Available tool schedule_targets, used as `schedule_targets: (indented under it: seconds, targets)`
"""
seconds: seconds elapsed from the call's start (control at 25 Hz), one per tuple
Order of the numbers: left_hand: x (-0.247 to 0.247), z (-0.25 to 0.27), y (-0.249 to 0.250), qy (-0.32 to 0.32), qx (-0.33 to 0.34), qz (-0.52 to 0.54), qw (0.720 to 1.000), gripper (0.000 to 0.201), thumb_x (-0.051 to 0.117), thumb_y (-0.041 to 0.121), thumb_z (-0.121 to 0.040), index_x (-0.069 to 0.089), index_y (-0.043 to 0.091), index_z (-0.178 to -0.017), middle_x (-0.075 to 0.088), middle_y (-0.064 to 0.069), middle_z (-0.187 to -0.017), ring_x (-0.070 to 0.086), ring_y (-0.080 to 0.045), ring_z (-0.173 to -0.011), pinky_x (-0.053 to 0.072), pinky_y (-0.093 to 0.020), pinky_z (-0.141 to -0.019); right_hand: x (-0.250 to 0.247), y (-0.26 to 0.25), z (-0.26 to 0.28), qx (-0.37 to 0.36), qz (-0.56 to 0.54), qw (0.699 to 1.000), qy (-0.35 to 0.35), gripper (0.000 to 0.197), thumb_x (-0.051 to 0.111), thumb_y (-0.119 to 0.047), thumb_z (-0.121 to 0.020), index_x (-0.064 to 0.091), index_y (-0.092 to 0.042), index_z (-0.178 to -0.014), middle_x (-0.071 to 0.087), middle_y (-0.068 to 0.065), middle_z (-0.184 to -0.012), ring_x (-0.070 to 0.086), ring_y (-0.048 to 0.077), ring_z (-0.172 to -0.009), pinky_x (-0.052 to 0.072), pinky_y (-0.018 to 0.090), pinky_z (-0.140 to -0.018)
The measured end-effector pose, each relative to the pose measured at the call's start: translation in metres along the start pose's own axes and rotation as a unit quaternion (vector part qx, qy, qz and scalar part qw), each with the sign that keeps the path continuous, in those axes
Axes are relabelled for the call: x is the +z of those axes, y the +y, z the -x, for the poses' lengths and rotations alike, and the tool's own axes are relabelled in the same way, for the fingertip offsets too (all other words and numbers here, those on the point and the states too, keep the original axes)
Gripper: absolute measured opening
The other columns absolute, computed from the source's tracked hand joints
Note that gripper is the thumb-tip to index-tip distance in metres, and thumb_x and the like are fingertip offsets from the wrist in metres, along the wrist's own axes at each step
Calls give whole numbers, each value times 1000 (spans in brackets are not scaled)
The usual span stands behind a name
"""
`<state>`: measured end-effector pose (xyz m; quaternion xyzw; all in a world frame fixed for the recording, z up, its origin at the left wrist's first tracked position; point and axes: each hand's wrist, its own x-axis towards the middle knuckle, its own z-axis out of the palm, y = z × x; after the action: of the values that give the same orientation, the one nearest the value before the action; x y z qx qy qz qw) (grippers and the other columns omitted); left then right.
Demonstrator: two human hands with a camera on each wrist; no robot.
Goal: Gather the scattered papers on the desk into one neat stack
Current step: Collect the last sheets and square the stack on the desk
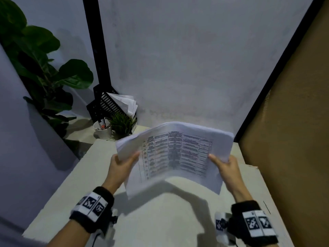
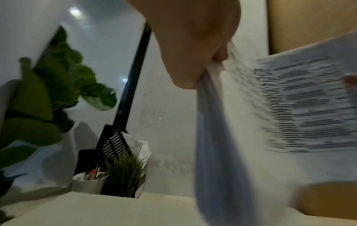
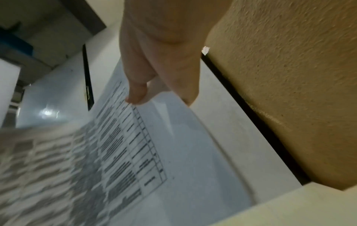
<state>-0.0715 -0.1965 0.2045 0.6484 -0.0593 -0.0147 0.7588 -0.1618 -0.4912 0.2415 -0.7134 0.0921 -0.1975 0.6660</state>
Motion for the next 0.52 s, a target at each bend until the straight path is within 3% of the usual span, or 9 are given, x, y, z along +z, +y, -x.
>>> schedule_targets:
  seconds: [0.04,0.08,0.2,0.28,0.32,0.4,0.52]
  targets:
    - [5,4,-2,18,16,-3,1000,23,75,26,-71,65,20,-90,76,7,-81,70,-6,-77,59,-26,-69,4,10,6,6,-12,1000,20,22,63,-1,-81,66,-22,-82,72,-21,-64,67,-5,-64,53,12,-59]
    - [8,8,-3,15,29,-7,999,15,70,13,-76,65,25,-84,74,16,-72,68,-1,-70,58,-19,-64,7,21,11,11,-29,999,41,24,62,2,-82,65,-22,-83,73,-21,-66,67,-4,-65,53,11,-59]
    - [8,24,-22,-2,31,-55,998,24,68,3,-76,65,26,-81,71,27,-67,67,5,-68,54,-11,-61,15,50,28,49,-55,994,79,27,67,2,-78,65,-24,-85,73,-13,-72,69,2,-70,54,14,-57]
    - [0,34,-44,-26,14,-92,995,23,68,6,-78,66,26,-88,70,32,-73,65,6,-74,51,-9,-64,21,74,40,100,-26,993,63,23,68,0,-78,65,-23,-82,71,-5,-78,68,20,-80,55,19,-58]
    - [-5,38,-55,-25,1,-99,995,20,67,9,-80,67,27,-89,70,32,-76,65,5,-76,50,-12,-65,25,85,45,129,-13,990,50,21,68,-2,-79,64,-23,-81,69,-1,-81,65,28,-86,55,24,-62]
    - [-10,45,-62,-15,-4,-98,995,16,64,11,-83,69,25,-89,73,26,-78,65,4,-77,49,-16,-68,31,92,48,159,-6,986,58,19,66,-5,-81,63,-24,-80,66,1,-83,62,32,-88,52,32,-68]
    - [-12,45,-48,-1,1,-76,997,19,60,4,-84,69,20,-86,74,19,-71,64,1,-70,50,-12,-62,29,81,42,128,-26,988,85,15,65,-4,-81,65,-19,-85,67,1,-84,64,20,-78,54,21,-58]
